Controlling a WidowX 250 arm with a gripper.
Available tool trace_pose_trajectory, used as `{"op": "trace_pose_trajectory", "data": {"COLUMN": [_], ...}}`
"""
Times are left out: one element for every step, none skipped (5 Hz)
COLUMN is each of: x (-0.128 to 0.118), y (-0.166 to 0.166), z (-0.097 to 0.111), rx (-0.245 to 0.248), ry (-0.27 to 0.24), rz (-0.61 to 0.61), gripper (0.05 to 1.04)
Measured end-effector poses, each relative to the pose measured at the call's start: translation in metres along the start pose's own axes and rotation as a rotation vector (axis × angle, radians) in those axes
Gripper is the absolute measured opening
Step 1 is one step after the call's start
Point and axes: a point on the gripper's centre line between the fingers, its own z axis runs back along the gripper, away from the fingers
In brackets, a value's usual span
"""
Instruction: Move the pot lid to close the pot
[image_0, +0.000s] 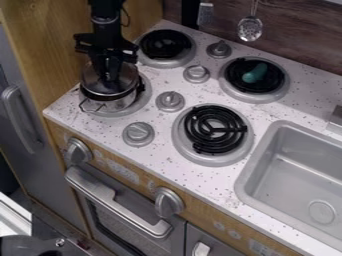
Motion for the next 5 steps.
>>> {"op": "trace_pose_trajectory", "data": {"x": [-0.003,0.0,0.006,0.018,0.011], "y": [-0.001,-0.002,-0.009,-0.036,-0.063], "z": [-0.012,-0.012,0.005,0.04,0.041], "rx": [-0.006,-0.002,0.011,-0.002,-0.038], "ry": [0.04,0.021,-0.005,-0.096,-0.085], "rz": [0.0,-0.009,-0.051,-0.135,-0.179], "gripper": [0.309,0.597,0.888,1.001,1.0]}}
